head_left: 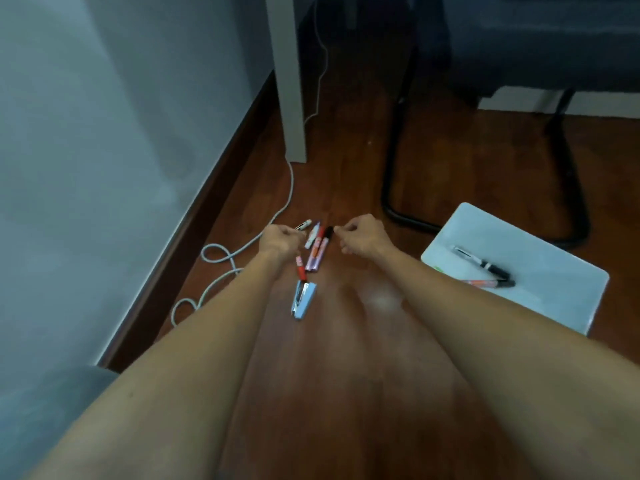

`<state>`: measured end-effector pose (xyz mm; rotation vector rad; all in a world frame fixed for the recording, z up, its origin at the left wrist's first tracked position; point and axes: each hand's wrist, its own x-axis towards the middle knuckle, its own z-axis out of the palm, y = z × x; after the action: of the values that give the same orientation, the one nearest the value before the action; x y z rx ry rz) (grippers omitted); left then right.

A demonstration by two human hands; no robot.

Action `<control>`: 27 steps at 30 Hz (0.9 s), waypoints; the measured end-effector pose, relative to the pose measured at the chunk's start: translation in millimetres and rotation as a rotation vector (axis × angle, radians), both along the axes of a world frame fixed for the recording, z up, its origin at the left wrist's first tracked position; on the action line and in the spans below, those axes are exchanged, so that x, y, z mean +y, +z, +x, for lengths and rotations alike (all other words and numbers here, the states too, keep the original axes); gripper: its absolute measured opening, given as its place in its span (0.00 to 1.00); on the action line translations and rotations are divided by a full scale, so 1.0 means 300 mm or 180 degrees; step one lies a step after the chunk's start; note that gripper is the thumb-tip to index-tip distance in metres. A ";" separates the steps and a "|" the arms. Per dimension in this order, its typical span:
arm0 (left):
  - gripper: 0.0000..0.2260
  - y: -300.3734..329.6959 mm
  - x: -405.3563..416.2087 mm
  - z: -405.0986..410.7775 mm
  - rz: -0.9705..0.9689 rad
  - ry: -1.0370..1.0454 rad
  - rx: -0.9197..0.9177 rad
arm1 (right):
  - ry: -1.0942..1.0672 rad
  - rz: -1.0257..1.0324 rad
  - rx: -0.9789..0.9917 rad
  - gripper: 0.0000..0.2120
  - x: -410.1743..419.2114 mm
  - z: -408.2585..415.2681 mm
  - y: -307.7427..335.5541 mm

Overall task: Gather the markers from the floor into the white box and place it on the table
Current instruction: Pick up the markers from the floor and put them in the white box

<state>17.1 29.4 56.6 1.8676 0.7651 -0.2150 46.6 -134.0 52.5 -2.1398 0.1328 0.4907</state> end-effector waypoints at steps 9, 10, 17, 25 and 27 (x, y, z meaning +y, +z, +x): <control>0.12 -0.270 0.098 -0.117 -0.0101 0.0514 0.0448 | 0.0011 -0.0477 0.0378 0.20 0.132 -0.098 -0.306; 0.13 -0.296 0.090 -0.129 -0.0192 0.0582 0.0481 | -0.0059 -0.0461 0.0348 0.19 0.137 -0.105 -0.333; 0.39 -0.520 0.075 -0.185 -0.0066 0.0419 0.0833 | -0.0503 -0.0202 0.0031 0.20 0.211 -0.079 -0.416; 0.26 -0.489 0.001 -0.227 0.0662 0.0314 0.0556 | -0.0804 -0.0405 0.0300 0.23 0.272 -0.007 -0.452; 0.27 -0.485 -0.015 -0.225 0.0711 0.0376 0.0476 | -0.0737 -0.0465 0.0275 0.24 0.261 -0.017 -0.448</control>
<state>-50.3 24.8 -89.0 2.0243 1.0343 -0.2022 41.4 -55.8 -82.0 -2.2100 0.4723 0.4482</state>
